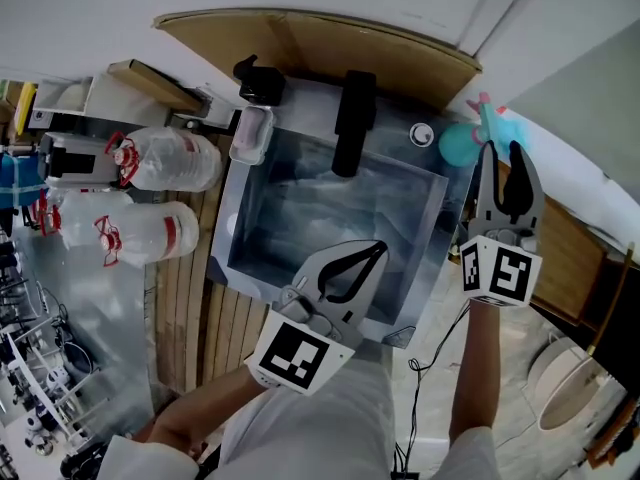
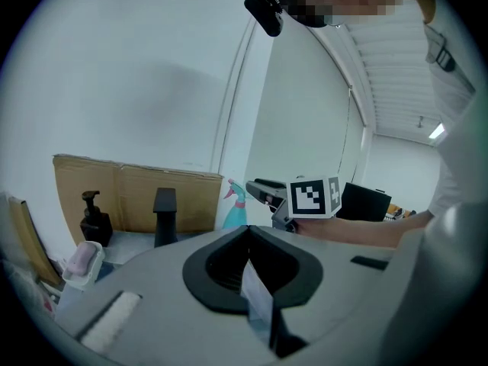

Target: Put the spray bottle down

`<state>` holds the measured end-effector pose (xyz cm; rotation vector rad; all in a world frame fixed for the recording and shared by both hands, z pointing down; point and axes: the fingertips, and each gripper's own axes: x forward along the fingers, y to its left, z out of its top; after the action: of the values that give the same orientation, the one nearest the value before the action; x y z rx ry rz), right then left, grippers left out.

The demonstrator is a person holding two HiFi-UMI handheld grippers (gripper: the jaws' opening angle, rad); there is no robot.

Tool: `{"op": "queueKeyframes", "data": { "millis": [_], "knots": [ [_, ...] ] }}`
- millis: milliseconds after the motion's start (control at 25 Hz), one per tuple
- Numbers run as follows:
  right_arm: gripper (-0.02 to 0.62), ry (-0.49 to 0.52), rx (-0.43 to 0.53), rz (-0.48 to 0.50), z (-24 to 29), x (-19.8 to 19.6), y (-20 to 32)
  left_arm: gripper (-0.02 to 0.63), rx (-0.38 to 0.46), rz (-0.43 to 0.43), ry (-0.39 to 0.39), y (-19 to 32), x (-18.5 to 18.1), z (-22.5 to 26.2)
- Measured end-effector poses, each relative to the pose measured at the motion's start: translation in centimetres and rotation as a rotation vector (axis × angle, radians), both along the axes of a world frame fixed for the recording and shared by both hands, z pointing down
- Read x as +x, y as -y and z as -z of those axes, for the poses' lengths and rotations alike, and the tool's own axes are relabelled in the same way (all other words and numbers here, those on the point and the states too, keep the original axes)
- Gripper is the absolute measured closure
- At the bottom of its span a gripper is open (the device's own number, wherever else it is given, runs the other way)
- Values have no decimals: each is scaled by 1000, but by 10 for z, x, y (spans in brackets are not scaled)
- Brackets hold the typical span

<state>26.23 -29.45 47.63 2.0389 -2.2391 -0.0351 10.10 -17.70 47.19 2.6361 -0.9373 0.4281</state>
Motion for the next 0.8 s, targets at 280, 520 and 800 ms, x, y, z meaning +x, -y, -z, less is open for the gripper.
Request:
{"op": "queueKeyframes", "data": {
  "millis": [280,520,800],
  "knots": [
    [518,0,39,-23,44,-16,-46,601,35,-10,-22,-27,-14,27],
    [551,7,29,-20,69,-40,-90,601,72,-9,-35,-52,-32,50],
    [574,19,-1,-7,92,-72,-146,601,78,-3,-30,-82,-58,67]
  ]
}}
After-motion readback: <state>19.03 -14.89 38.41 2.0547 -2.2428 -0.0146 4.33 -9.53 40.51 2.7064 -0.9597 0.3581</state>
